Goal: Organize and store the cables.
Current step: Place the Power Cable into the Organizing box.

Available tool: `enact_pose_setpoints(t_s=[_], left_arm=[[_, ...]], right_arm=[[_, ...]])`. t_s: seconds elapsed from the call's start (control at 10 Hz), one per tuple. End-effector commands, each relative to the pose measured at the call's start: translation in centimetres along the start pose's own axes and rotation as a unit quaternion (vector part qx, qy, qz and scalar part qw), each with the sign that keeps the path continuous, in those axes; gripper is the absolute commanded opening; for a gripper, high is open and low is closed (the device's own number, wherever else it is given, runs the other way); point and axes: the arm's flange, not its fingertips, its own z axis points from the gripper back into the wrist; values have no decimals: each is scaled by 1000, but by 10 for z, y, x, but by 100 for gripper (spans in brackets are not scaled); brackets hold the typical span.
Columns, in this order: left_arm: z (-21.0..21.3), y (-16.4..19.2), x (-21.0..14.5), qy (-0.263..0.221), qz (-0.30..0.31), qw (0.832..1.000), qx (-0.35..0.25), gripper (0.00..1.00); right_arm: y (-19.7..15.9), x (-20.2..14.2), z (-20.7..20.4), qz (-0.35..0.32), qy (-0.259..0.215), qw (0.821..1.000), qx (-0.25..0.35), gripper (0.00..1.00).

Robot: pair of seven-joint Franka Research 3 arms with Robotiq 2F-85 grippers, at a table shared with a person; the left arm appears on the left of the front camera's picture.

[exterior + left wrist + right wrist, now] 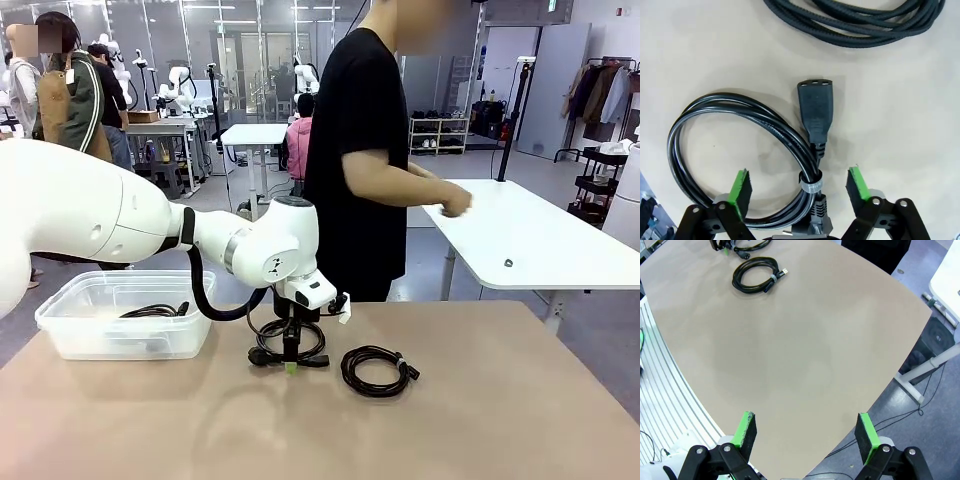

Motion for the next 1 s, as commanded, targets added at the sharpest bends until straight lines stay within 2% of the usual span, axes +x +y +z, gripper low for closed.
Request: enact_pose_setpoints(t_s=[0.0,0.1,0.2,0.5,0.7,0.8,0.9], left_arm=[[3,2,2,27,9,1000,3,41],[2,1,0,23,9,1000,0,14],[2,-1,0,19,10,1000,-7,0],[10,2,-1,9,20,999,-23,3],[23,4,-7,-7,20,999,-41,0],[33,5,-10,-13,22,998,-50,0],[62,8,-20,-31,5,998,-59,0]], right_arm=[[0,0,0,-4,-3,1000,3,100],[0,0,0,-4,-3,1000,3,100],[0,0,0,-4,-3,1000,3,100],[0,0,0,-4,-3,1000,3,100],[0,0,0,-4,-3,1000,3,100],[0,0,0,-4,-3,1000,3,100],[0,0,0,-4,-3,1000,3,100]])
